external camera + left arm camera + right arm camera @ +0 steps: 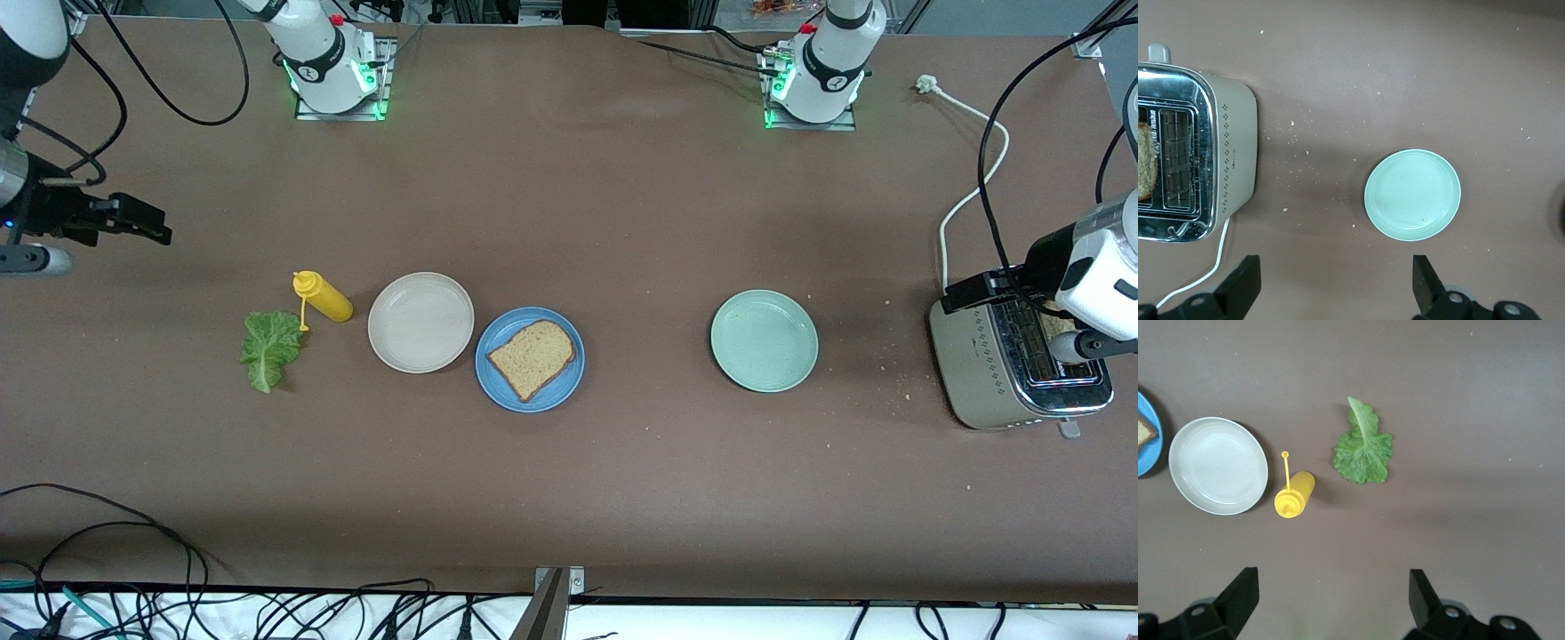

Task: Make sandwich in blue plate with both arms
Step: 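Reach the right gripper down to the green lettuce leaf and grasp it, then lift the lettuce leaf and carry it toward the blue plate, then lower the lettuce onto the bread and open the right gripper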

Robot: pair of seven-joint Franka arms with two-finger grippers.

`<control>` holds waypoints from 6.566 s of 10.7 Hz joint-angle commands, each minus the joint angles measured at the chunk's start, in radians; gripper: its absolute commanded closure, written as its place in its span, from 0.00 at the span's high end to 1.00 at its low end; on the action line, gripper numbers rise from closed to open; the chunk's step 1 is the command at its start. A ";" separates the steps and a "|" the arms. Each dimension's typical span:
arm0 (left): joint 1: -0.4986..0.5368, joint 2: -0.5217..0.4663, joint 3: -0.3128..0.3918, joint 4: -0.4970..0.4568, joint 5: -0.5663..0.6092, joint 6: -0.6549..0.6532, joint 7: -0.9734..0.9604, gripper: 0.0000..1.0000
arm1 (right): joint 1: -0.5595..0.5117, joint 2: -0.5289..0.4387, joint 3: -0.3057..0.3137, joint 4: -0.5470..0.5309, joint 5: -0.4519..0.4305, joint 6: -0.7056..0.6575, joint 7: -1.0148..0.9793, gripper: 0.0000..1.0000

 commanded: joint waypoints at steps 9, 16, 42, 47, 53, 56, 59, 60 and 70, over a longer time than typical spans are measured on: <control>0.014 -0.009 -0.009 -0.011 0.021 -0.016 0.027 1.00 | -0.084 0.292 0.004 -0.009 -0.033 0.167 -0.108 1.00; 0.009 -0.010 -0.012 -0.007 0.021 -0.016 0.025 1.00 | -0.084 0.493 0.004 -0.014 -0.077 0.349 -0.106 1.00; 0.012 -0.006 -0.012 -0.008 0.021 -0.016 0.030 1.00 | -0.026 0.218 0.025 0.159 -0.070 -0.076 0.018 0.00; 0.012 -0.003 -0.009 -0.002 0.021 -0.014 0.030 1.00 | 0.191 0.231 0.025 0.241 -0.027 -0.135 0.413 0.00; 0.014 -0.003 -0.009 -0.002 0.021 -0.016 0.030 1.00 | 0.426 0.387 0.027 0.241 0.108 0.028 0.786 0.00; 0.018 -0.001 -0.007 -0.005 0.019 -0.014 0.025 1.00 | 0.471 0.505 0.025 0.242 0.216 0.174 0.864 0.00; 0.018 0.000 -0.007 -0.008 0.019 -0.014 0.027 1.00 | 0.526 0.580 0.025 0.242 0.234 0.297 0.967 0.00; 0.018 0.000 -0.009 -0.010 0.019 -0.014 0.025 1.00 | 0.545 0.602 0.025 0.244 0.234 0.347 1.004 0.00; 0.018 0.000 -0.009 -0.013 0.019 -0.014 0.028 1.00 | 0.583 0.729 0.025 0.270 0.236 0.549 1.069 0.21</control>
